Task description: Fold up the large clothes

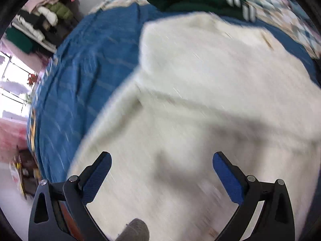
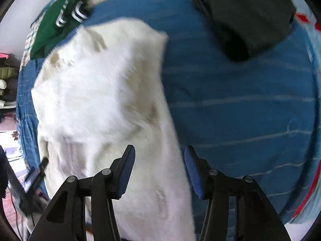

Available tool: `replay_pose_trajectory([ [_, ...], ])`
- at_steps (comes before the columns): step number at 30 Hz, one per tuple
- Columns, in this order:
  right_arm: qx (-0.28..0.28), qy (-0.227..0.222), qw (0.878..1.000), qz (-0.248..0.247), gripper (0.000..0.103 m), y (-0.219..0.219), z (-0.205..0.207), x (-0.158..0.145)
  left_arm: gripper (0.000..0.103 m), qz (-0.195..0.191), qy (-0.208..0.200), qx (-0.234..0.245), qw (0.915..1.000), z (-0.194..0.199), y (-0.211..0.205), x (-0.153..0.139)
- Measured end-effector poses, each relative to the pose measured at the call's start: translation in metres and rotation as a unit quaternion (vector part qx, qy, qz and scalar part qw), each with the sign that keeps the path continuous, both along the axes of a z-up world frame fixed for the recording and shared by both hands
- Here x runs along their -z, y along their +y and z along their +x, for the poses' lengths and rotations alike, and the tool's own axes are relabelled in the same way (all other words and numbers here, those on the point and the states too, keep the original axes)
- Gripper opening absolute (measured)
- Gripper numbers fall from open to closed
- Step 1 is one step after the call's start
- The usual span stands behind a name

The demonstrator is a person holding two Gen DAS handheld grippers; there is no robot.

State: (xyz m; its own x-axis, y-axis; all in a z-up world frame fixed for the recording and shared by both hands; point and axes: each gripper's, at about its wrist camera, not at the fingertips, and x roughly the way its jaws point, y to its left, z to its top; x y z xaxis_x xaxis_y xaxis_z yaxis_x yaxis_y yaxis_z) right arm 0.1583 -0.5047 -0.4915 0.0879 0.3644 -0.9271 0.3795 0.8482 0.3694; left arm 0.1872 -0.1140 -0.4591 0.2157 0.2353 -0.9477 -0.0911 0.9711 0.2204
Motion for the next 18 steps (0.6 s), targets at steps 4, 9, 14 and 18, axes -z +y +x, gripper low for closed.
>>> replay_pose_trajectory([
  [4,-0.051,0.036,0.997,0.050,0.030,0.004,-0.021,0.059,0.103,0.080,0.023,-0.003,0.9965,-0.039,-0.055,0.032],
  [9,-0.088,0.065,0.991,0.071,0.013,-0.004,-0.043,0.099,0.103,0.117,0.059,-0.061,0.9895,-0.058,-0.064,0.073],
  [14,-0.130,0.059,0.984,0.110,0.018,-0.013,-0.037,0.079,0.103,0.124,0.060,-0.078,0.9873,-0.058,-0.065,0.069],
  [18,-0.135,0.087,0.977,0.143,0.013,-0.016,-0.051,0.109,0.103,0.137,0.057,-0.074,0.9861,-0.075,-0.072,0.069],
])
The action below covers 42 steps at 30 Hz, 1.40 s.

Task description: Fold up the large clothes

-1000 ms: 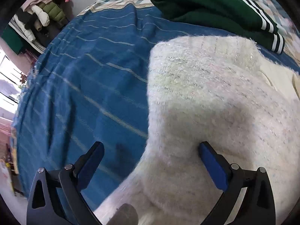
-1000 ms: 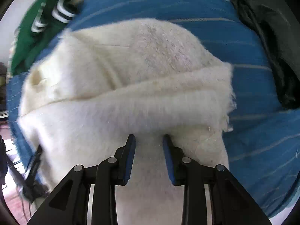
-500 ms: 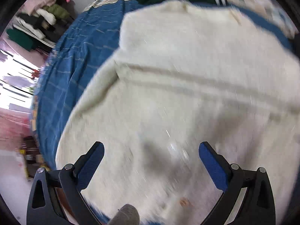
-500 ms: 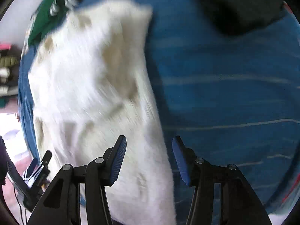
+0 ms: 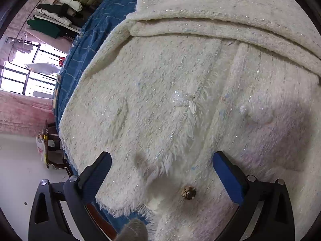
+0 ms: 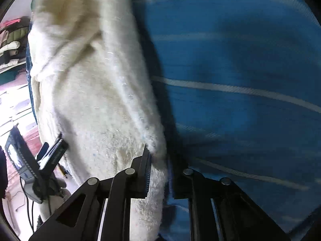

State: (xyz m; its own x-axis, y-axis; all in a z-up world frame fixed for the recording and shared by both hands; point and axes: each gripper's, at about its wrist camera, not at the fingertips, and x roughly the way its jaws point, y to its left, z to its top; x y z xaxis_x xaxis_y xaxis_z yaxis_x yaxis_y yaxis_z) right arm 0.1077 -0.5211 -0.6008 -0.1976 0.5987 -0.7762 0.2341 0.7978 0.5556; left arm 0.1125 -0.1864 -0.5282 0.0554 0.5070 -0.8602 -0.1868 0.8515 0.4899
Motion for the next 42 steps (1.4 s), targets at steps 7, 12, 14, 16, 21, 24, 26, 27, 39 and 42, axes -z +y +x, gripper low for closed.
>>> replay_pose_trajectory([
  [7,-0.060,-0.097,0.986,-0.124,0.065,-0.016,0.026,-0.060,0.103,0.081,-0.004,0.021,0.9965,-0.030,-0.045,-0.049],
  [12,-0.051,-0.106,0.975,-0.186,0.065,-0.070,0.007,-0.081,0.103,0.088,0.010,0.049,0.9949,-0.063,-0.122,-0.070],
  [14,-0.038,-0.096,0.975,-0.195,0.065,-0.091,0.000,-0.081,0.103,0.095,0.008,0.083,0.9919,-0.076,-0.159,-0.072],
  [16,-0.021,-0.086,0.975,-0.205,0.065,-0.115,-0.007,-0.082,0.103,0.101,0.009,0.124,0.9870,-0.087,-0.196,-0.071],
  [21,0.025,-0.063,0.972,-0.224,0.065,-0.170,-0.016,-0.081,0.103,0.100,0.013,0.191,0.9763,-0.107,-0.260,-0.047],
  [24,0.039,-0.061,0.971,-0.229,0.065,-0.192,-0.013,-0.080,0.103,0.125,0.034,0.207,0.9697,-0.108,-0.275,-0.018],
  [26,0.050,-0.060,0.972,-0.221,0.065,-0.202,-0.011,-0.081,0.103,0.144,0.050,0.202,0.9675,-0.102,-0.273,0.003],
  [27,0.053,-0.061,0.973,-0.217,0.065,-0.208,-0.009,-0.082,0.103,0.152,0.050,0.193,0.9681,-0.098,-0.266,0.009],
  [39,0.032,-0.126,0.991,-0.021,0.083,-0.174,0.064,-0.068,0.012,0.098,-0.041,0.094,0.9899,-0.050,-0.180,-0.022],
  [42,0.044,-0.174,0.981,0.071,0.091,-0.155,0.094,-0.078,0.010,0.081,-0.063,0.098,0.9898,-0.053,-0.173,-0.040],
])
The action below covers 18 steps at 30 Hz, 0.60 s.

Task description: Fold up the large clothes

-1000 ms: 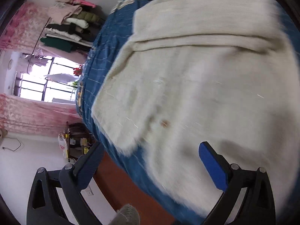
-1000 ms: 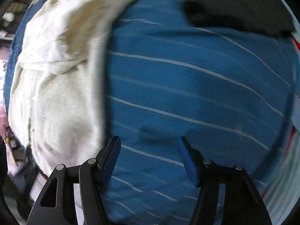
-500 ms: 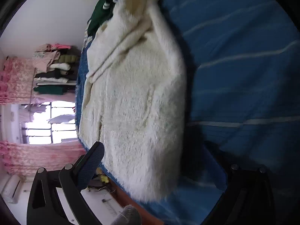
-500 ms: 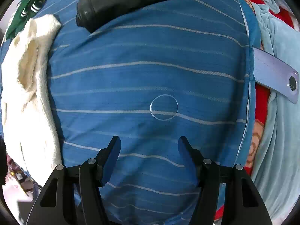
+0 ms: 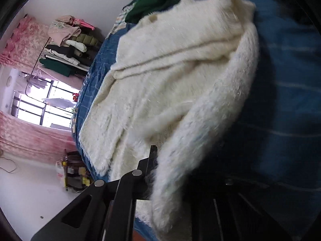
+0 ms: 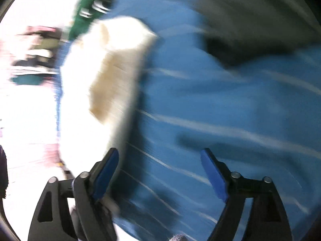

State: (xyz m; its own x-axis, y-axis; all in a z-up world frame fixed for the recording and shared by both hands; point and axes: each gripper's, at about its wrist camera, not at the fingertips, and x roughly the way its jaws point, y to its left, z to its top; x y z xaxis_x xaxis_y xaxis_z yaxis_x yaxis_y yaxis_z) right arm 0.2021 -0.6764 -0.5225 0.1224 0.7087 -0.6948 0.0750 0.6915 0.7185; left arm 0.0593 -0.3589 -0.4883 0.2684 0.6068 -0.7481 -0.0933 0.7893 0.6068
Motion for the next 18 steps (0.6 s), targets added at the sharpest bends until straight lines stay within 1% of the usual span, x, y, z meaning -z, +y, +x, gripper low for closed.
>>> replay_pose_trajectory([
  [2,0.003,-0.031,0.999,0.045,0.092,0.029,0.015,-0.006,0.010,-0.009,-0.012,0.003,0.9999,-0.003,0.007,-0.013],
  [3,0.001,-0.037,0.997,0.065,0.093,0.037,0.023,-0.007,0.010,-0.012,-0.016,0.004,0.9998,-0.004,0.008,-0.016],
  [5,0.002,-0.030,0.995,0.097,0.093,0.055,0.044,-0.001,0.010,-0.027,-0.020,0.001,0.9994,-0.004,0.017,-0.022],
  [6,0.002,-0.020,0.995,0.100,0.093,0.063,0.052,0.006,0.010,-0.032,-0.021,0.001,0.9993,-0.004,0.022,-0.025],
  [7,0.005,0.001,0.995,0.097,0.093,0.075,0.058,0.016,0.009,-0.033,-0.023,0.001,0.9992,-0.004,0.021,-0.026],
  [8,0.007,0.024,0.995,0.098,0.093,0.076,0.064,0.026,0.009,-0.041,-0.024,0.001,0.9989,-0.004,0.026,-0.028],
  [9,0.015,0.066,0.992,0.107,0.089,0.081,0.072,0.041,0.009,-0.046,-0.023,0.002,0.9987,-0.003,0.030,-0.030],
  [10,0.026,0.087,0.989,0.118,0.081,0.082,0.074,0.043,0.009,-0.052,-0.025,0.002,0.9984,-0.002,0.034,-0.032],
  [11,0.042,0.104,0.985,0.129,0.045,0.082,0.077,0.046,0.009,-0.063,-0.027,0.002,0.9977,-0.002,0.039,-0.036],
  [12,0.047,0.115,0.984,0.131,0.035,0.083,0.081,0.042,0.009,-0.071,-0.027,0.000,0.9971,-0.002,0.043,-0.039],
  [13,0.050,0.114,0.984,0.127,0.031,0.087,0.080,0.036,0.009,-0.081,-0.029,0.000,0.9962,-0.002,0.049,-0.044],
  [15,0.058,0.095,0.987,0.113,0.026,0.089,0.082,0.008,0.009,-0.101,-0.034,-0.002,0.9943,-0.002,0.060,-0.054],
  [17,0.058,0.078,0.991,0.095,0.025,0.095,0.081,-0.024,0.009,-0.126,-0.039,-0.010,0.9912,-0.002,0.079,-0.066],
  [18,0.059,0.067,0.992,0.085,0.025,0.100,0.080,-0.047,0.009,-0.142,-0.042,-0.014,0.9889,-0.003,0.091,-0.074],
])
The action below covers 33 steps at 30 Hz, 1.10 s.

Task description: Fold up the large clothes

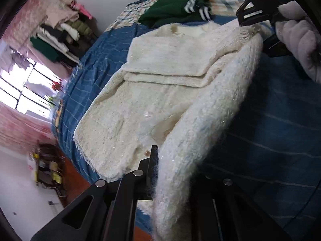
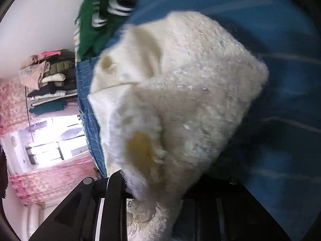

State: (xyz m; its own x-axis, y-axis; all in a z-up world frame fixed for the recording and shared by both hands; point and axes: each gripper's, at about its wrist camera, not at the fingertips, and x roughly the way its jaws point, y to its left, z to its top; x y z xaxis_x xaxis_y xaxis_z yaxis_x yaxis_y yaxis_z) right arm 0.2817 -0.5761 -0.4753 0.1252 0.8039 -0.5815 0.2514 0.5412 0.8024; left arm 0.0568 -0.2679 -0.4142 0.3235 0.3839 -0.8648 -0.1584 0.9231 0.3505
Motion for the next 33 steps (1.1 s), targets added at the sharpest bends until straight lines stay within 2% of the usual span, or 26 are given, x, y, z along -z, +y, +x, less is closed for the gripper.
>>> replay_pose_trajectory([
  [4,-0.018,-0.036,0.998,-0.045,0.024,0.038,0.003,-0.078,0.009,-0.051,-0.008,-0.018,0.9985,0.000,0.055,-0.029],
  [7,-0.043,-0.051,0.994,-0.089,0.024,0.086,0.003,-0.137,0.010,-0.097,-0.009,-0.048,0.9940,0.005,0.110,-0.043],
  [11,-0.082,-0.053,0.984,-0.152,0.024,0.178,0.022,-0.164,0.011,-0.158,-0.004,-0.099,0.9825,0.019,0.191,-0.031],
  [14,-0.110,-0.040,0.972,-0.203,0.024,0.247,0.039,-0.162,0.013,-0.200,0.006,-0.136,0.9702,0.030,0.253,-0.001],
  [18,-0.136,0.006,0.957,-0.258,0.025,0.320,0.065,-0.123,0.014,-0.231,0.034,-0.145,0.9615,0.050,0.322,0.056],
  [19,-0.137,0.017,0.954,-0.267,0.025,0.329,0.073,-0.104,0.014,-0.249,0.039,-0.150,0.9559,0.051,0.334,0.067],
  [21,-0.140,0.034,0.946,-0.291,0.031,0.348,0.085,-0.083,0.020,-0.301,0.049,-0.166,0.9378,0.054,0.357,0.089],
  [23,-0.143,0.041,0.941,-0.305,0.036,0.354,0.090,-0.077,0.022,-0.337,0.045,-0.186,0.9219,0.053,0.375,0.096],
  [25,-0.144,0.049,0.943,-0.296,0.047,0.356,0.096,-0.080,0.023,-0.354,0.036,-0.207,0.9113,0.050,0.387,0.090],
  [26,-0.144,0.045,0.949,-0.277,0.053,0.354,0.098,-0.086,0.024,-0.362,0.030,-0.220,0.9053,0.047,0.393,0.086],
  [28,-0.138,0.025,0.968,-0.209,0.055,0.342,0.099,-0.104,0.027,-0.369,0.021,-0.236,0.8986,0.044,0.401,0.082],
  [29,-0.139,0.004,0.979,-0.146,0.055,0.330,0.100,-0.117,0.031,-0.366,0.017,-0.243,0.8982,0.042,0.403,0.081],
  [30,-0.138,-0.015,0.985,-0.105,0.056,0.316,0.100,-0.130,0.034,-0.360,0.017,-0.247,0.8992,0.040,0.404,0.083],
  [32,-0.122,-0.050,0.988,-0.082,0.059,0.283,0.102,-0.150,0.039,-0.357,0.020,-0.253,0.8992,0.037,0.404,0.088],
  [33,-0.106,-0.071,0.988,-0.093,0.068,0.251,0.101,-0.161,0.043,-0.352,0.019,-0.257,0.8997,0.036,0.405,0.091],
])
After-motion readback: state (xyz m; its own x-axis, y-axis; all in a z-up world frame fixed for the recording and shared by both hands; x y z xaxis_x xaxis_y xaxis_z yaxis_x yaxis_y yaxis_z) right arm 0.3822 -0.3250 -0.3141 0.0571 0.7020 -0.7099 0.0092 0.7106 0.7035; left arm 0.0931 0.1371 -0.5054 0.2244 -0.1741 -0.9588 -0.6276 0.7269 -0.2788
